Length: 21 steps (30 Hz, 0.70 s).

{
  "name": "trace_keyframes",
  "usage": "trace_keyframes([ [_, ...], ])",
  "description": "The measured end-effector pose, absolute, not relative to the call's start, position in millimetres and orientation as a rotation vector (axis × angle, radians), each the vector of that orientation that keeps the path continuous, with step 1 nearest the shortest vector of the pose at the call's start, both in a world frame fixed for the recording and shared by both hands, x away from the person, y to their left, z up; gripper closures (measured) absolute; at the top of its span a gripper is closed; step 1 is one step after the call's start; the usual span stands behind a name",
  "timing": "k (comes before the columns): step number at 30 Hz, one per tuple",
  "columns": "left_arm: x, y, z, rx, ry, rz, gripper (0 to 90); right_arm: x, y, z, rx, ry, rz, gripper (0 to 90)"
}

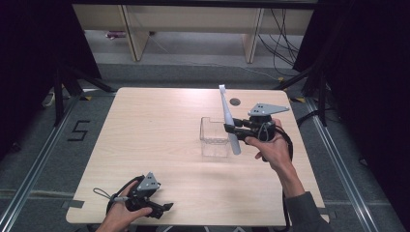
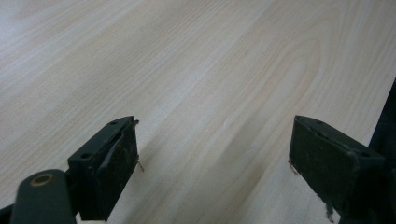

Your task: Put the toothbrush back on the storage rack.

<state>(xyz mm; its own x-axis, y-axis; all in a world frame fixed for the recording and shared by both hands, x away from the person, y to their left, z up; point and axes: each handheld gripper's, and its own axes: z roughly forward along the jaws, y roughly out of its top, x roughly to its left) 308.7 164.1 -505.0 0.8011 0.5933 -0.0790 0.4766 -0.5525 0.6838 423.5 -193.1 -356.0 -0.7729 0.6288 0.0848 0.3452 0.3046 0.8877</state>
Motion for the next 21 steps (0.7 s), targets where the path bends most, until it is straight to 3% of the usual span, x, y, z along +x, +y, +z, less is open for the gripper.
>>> trace_keyframes([
  [21, 309, 164, -505, 2.259, 0.785, 0.204, 14.9, 453, -172, -343, 0.882, 2.278, 1.51, 66.2],
])
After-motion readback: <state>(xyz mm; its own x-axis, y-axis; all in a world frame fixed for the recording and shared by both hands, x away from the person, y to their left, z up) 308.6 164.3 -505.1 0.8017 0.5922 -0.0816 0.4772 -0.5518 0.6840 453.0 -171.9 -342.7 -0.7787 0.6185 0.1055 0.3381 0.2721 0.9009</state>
